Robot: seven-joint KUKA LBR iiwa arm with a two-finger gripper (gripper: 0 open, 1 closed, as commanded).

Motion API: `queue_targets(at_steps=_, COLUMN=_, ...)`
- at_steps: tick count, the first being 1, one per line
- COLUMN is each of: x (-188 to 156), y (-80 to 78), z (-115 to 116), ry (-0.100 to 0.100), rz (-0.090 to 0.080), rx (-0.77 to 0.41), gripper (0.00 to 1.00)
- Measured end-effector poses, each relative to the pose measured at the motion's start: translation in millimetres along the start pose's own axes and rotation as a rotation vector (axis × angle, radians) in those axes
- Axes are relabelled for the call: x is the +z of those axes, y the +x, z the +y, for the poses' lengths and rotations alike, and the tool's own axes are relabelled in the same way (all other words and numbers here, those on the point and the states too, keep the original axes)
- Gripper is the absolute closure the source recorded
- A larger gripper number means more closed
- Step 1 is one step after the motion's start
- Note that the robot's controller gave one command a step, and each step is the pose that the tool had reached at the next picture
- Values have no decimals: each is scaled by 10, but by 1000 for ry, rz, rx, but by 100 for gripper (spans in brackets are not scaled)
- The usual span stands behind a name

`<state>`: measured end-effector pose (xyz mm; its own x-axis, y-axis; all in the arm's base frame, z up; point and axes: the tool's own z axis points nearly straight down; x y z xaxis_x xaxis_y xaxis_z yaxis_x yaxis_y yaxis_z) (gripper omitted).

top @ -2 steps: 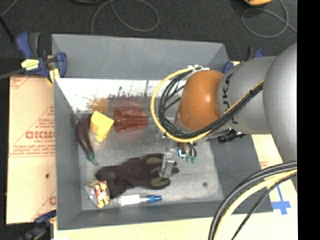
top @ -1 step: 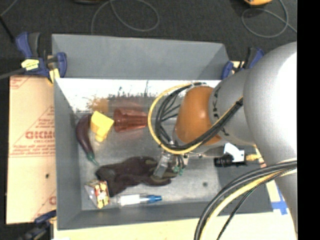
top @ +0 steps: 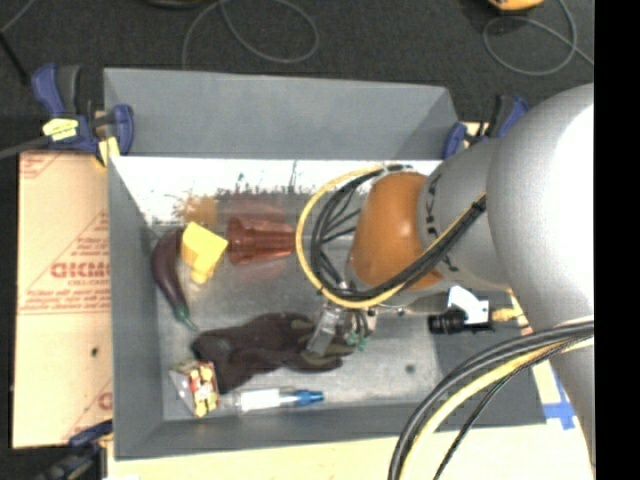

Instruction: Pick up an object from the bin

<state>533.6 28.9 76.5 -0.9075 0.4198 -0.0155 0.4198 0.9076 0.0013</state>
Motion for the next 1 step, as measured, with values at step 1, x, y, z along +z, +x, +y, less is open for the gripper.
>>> queue_targets(at_steps=1, x=-1216, y=-95, z=-116, ry=0, rz=-2, rx=-26, gripper=100)
